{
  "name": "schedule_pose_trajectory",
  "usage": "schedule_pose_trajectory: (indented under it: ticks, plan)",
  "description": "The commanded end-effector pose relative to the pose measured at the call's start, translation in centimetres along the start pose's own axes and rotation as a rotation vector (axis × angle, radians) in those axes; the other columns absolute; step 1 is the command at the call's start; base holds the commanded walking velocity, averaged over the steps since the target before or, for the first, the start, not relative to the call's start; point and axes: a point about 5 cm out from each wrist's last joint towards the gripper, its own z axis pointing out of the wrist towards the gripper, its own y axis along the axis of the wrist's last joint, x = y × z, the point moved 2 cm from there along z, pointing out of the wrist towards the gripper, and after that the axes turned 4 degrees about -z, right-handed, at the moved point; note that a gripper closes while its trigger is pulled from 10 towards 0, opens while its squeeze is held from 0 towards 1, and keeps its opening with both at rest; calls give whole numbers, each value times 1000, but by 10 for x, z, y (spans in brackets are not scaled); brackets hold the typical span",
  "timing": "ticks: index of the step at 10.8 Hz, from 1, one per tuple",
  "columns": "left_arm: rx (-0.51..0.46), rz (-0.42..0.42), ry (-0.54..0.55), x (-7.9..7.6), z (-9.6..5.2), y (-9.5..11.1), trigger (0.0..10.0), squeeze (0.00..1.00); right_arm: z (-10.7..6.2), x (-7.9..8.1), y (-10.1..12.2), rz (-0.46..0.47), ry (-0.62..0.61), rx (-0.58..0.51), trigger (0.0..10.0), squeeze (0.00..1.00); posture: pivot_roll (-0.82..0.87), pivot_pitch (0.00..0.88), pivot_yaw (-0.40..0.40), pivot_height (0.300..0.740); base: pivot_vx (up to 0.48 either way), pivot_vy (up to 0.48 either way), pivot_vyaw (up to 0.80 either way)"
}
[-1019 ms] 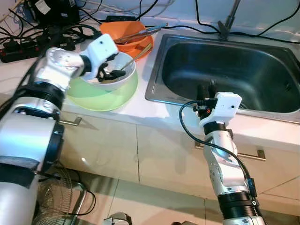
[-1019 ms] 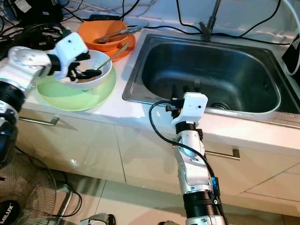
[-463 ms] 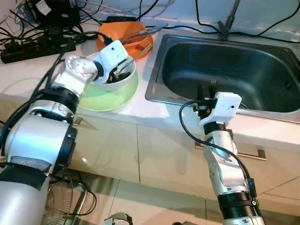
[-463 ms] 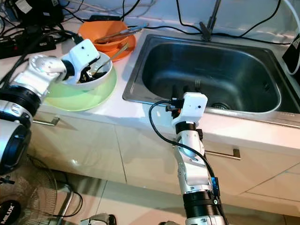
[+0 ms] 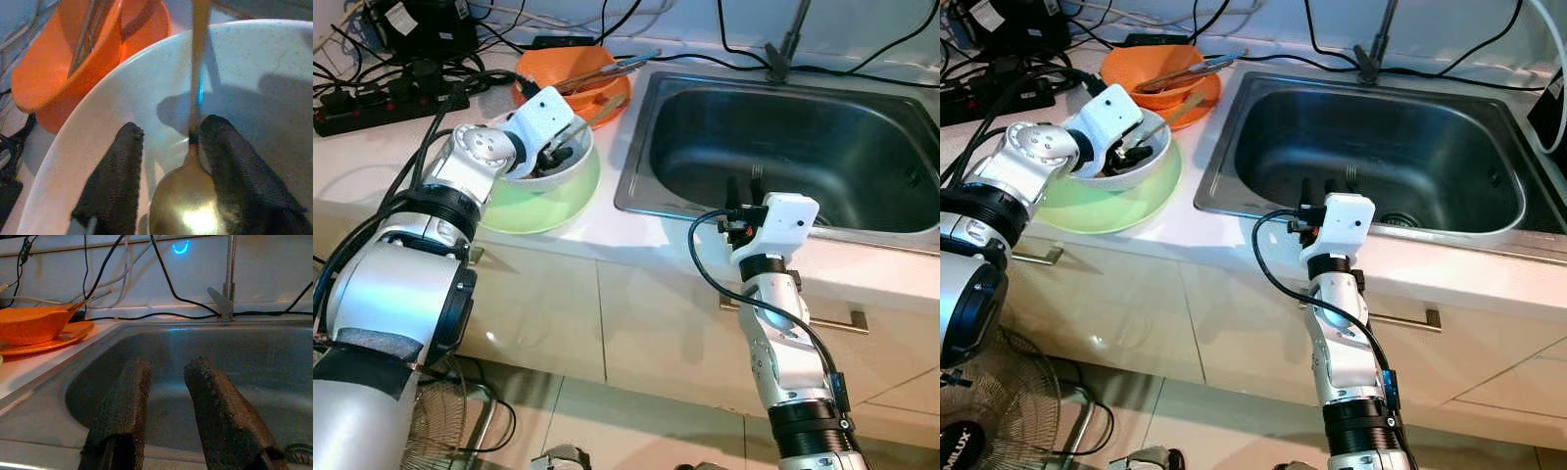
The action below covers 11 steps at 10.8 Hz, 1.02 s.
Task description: Kitchen organization
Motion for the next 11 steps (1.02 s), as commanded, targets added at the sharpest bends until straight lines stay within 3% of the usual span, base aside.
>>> schedule_pose_trajectory:
  ticks: [1, 5, 11]
  plan:
    - [31, -12, -1, -1, 0, -9, 0, 0, -2, -1, -5, -4, -7, 21, 10000, 0, 29, 43, 44, 740, 0, 0, 0]
    - [3, -33, 26, 2, -1, -8, 0, 0, -1, -1, -5, -3, -11, 23, 10000, 0, 29, 42, 45, 740, 0, 0, 0]
    - [-189, -108, 156, 18, -7, 15, 0, 0, 1, 0, -6, -3, -4, 28, 10000, 0, 42, 41, 34, 740, 0, 0, 0]
